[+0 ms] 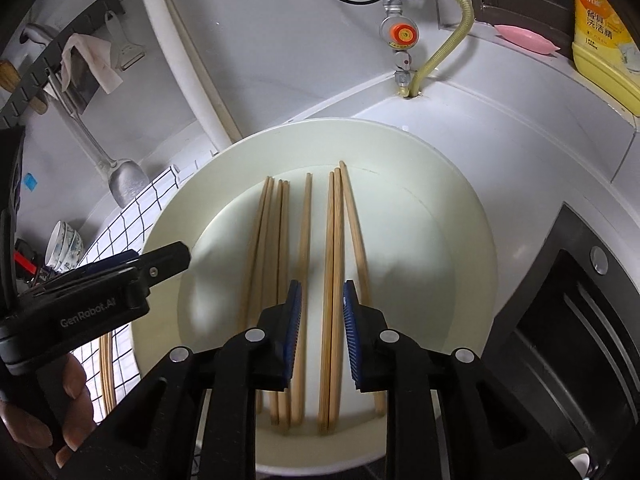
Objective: Organize utensils
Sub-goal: 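Open both tools to drop the chopsticks into the basin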
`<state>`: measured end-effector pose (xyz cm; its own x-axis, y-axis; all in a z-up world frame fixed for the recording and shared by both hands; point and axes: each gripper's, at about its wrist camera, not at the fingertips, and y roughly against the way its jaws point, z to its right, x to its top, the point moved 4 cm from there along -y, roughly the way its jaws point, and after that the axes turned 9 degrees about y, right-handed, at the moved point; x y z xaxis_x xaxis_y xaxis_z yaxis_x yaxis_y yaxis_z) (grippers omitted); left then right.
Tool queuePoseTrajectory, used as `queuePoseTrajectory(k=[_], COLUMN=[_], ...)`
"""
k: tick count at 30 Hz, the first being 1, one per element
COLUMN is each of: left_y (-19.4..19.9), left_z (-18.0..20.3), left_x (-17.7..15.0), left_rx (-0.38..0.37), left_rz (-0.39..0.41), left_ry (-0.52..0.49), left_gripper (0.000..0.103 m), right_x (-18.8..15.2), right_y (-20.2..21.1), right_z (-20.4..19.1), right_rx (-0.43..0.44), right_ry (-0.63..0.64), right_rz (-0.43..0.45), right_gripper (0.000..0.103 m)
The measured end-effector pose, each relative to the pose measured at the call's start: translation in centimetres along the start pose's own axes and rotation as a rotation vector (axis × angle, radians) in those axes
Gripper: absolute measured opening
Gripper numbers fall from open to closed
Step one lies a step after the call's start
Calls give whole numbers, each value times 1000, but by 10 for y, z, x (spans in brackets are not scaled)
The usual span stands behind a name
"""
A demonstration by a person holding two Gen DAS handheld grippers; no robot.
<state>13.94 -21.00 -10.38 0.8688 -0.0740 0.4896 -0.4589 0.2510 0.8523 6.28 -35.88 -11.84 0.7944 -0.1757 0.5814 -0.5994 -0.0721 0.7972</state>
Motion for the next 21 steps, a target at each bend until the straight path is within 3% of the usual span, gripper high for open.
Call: queuePoseTrajectory(k=[10, 13, 21], left_y=[30, 42, 74], left_z=[-24, -32, -59], left_x=[-11, -14, -21], left_rx=[27, 33, 58], left_rz=[27, 42, 97], left_ry=[19, 24, 48], left_gripper=[74, 75, 84], right_x=[-11, -13, -21], right_y=[20, 28, 46], right_z=[-18, -26, -51], right_rx=[10, 10, 20], right_ry=[20, 37, 74], right_rz=[4, 12, 25], right_gripper=[27, 33, 37])
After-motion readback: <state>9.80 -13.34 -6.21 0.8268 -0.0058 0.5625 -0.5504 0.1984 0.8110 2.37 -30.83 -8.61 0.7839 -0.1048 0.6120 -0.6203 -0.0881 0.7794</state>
